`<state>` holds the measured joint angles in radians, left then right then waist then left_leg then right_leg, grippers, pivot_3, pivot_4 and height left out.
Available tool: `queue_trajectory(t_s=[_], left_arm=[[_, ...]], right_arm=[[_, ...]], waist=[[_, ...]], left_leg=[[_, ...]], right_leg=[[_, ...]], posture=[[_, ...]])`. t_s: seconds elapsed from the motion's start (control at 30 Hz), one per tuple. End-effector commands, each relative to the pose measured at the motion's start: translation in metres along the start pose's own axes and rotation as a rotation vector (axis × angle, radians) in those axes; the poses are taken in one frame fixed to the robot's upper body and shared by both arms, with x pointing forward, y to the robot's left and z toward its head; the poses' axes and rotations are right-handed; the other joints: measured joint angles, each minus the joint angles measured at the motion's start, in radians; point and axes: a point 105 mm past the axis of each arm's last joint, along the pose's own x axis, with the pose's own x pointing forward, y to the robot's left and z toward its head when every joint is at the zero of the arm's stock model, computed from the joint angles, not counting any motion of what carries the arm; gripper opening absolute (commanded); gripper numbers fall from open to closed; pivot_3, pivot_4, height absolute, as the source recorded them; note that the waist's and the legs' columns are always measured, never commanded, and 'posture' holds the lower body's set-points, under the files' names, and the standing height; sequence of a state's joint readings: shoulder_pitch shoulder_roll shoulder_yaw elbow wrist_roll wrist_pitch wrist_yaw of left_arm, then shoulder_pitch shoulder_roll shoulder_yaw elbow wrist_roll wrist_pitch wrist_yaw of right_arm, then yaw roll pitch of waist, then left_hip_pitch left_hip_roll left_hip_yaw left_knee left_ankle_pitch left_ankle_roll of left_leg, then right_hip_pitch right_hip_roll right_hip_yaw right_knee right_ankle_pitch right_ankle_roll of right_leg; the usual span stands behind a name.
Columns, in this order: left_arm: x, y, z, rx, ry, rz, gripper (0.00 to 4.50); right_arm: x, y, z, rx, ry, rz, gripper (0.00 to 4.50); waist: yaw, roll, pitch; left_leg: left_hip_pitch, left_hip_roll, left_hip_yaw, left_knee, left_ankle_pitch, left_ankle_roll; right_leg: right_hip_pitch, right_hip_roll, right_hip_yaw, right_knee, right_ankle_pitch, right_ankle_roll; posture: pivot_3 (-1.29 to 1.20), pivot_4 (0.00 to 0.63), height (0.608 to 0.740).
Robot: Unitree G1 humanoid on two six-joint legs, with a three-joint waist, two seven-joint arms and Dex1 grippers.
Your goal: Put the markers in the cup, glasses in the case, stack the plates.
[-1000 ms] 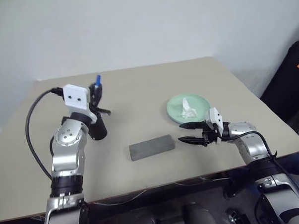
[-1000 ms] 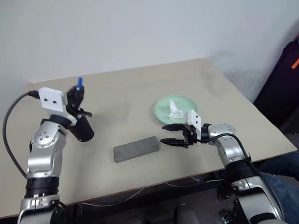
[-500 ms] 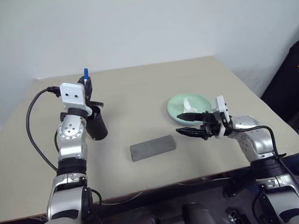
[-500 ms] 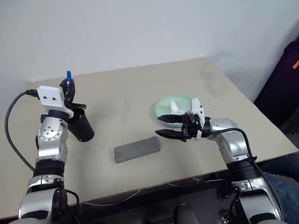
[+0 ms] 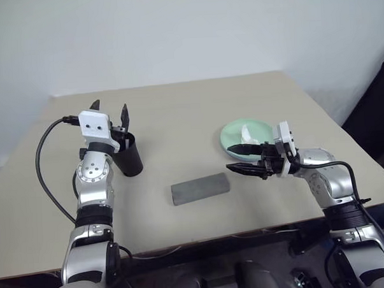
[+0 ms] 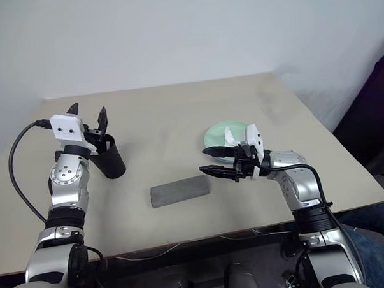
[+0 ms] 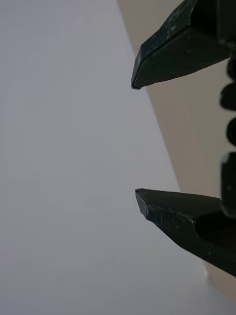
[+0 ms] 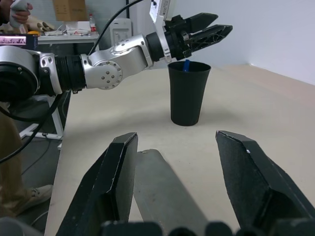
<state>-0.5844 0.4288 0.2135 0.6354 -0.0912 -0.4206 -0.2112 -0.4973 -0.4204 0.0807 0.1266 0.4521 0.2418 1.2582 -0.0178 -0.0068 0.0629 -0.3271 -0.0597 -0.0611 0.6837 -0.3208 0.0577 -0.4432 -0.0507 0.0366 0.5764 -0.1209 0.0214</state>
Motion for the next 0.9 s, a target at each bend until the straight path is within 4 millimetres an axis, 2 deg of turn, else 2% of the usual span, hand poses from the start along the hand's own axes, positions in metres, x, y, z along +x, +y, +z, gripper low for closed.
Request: queue_trajectory(t_s=[0.03,0.13,0.27,0.4,0.57,0.67,0.9], left_arm=[[0.002,0.005,0.02,-0.031,-0.066,0.02,3.47],[-0.006,0.007,0.029,-0.148,-0.068,-0.025,3.47],[-0.023,0.0,0.047,-0.3,-0.055,-0.182,3.47],[-0.057,-0.018,0.054,-0.355,0.027,-0.414,3.47],[-0.102,-0.048,0.03,-0.33,0.218,-0.622,3.47],[-0.125,-0.053,0.006,-0.261,0.318,-0.685,3.47],[-0.139,-0.053,-0.017,-0.204,0.372,-0.708,3.47]], right_arm=[[0.0,0.002,0.013,-0.045,-0.026,0.008,2.75],[-0.001,0.0,0.006,-0.04,-0.008,-0.017,2.75],[-0.008,-0.006,-0.003,-0.035,0.009,-0.078,2.75],[-0.017,-0.011,-0.008,-0.017,0.019,-0.125,2.75],[-0.03,-0.014,-0.016,-0.013,0.055,-0.154,2.75],[-0.039,-0.017,-0.021,-0.012,0.085,-0.196,2.75],[-0.063,-0.02,-0.031,-0.02,0.16,-0.266,2.75]], waist=[[0.0,0.0,0.0],[-0.001,0.0,0.0],[-0.005,0.0,0.0],[-0.005,0.0,0.0],[-0.001,0.001,0.0],[-0.003,0.001,0.0],[-0.003,0.001,0.0]], left_leg=[[0.0,0.0,0.0,0.0,0.0,0.0],[0.0,0.0,0.0,0.0,0.0,0.0],[0.0,0.001,0.001,0.0,0.0,0.0],[0.001,0.001,0.002,0.0,0.0,0.0],[0.003,0.001,0.002,0.0,0.001,0.0],[0.003,0.001,0.002,0.001,0.002,0.0],[0.004,0.002,0.006,0.001,0.003,0.0]], right_leg=[[0.0,0.0,0.0,0.0,0.0,0.0],[0.0,0.0,0.0,0.0,0.0,0.0],[0.0,0.001,0.0,0.0,0.0,0.0],[0.0,0.001,0.001,0.001,0.0,0.0],[0.002,0.002,0.001,0.002,-0.003,0.004],[0.003,0.002,0.001,0.002,-0.002,0.003],[0.003,0.002,0.001,0.003,-0.002,0.002]], posture=[[0.0,0.0,0.74],[0.0,0.0,0.74],[0.0,0.0,0.74],[0.0,0.0,0.74],[0.0,0.0,0.74],[0.0,0.0,0.74],[0.0,0.0,0.74]])
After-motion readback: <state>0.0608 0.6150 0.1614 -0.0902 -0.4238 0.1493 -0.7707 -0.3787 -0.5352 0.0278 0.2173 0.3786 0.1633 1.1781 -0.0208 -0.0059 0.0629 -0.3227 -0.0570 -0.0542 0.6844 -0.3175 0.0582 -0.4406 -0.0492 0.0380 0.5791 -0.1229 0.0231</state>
